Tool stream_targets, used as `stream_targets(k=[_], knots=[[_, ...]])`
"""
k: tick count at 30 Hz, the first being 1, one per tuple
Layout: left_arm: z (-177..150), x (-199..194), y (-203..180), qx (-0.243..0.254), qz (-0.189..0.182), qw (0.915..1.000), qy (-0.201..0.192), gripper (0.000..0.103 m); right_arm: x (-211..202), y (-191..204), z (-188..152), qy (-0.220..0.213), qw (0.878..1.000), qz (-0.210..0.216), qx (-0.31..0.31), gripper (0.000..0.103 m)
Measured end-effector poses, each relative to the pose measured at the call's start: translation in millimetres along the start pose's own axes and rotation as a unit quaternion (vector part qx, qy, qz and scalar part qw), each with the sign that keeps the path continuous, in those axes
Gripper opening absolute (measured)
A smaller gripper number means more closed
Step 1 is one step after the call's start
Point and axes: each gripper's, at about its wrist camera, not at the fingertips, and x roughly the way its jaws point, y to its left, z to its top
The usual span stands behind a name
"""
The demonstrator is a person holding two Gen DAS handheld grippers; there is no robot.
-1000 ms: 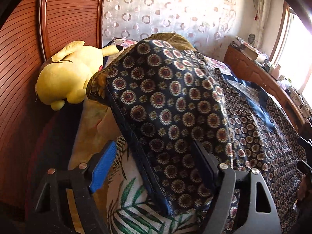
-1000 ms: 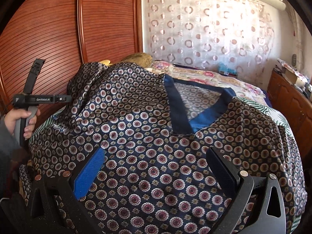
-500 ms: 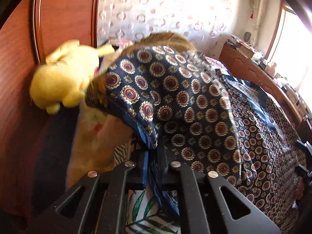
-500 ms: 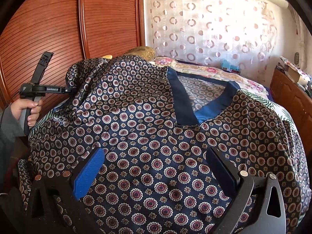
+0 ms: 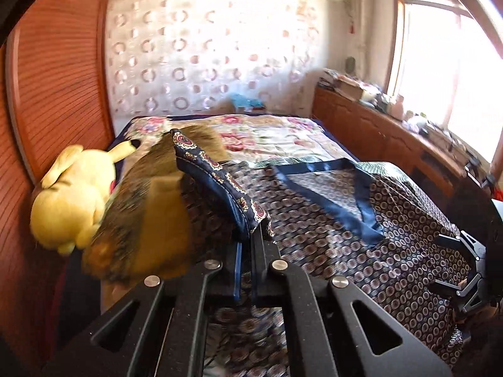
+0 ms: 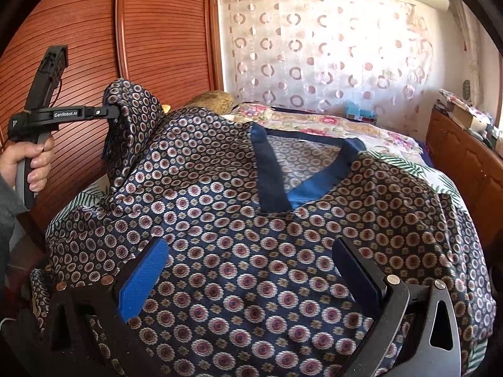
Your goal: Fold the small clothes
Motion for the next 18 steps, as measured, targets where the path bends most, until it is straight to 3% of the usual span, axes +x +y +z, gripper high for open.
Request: stream_targets(k=[8,14,18], knots=[[20.9,19.2,-45.9,0.049,-0.016,0.9984,0.023,0.006,-11.5,-19.5,-6.4,-0.005,1.0,-0.012,0.026,0.103],[23.2,8.7,-63.4,0.062,-0.031,0.9975,0.015,0.029,-10.6,-21.3,-7.4,-0.003,0.999,-0.01,0.032,0.103],[18.5,-1.1,-56.6,0.057,-0.02,0.9981,0.006,0.045,-9.6,-22.0,-6.1,-0.002,0.999,-0.006,0.033,0.103]])
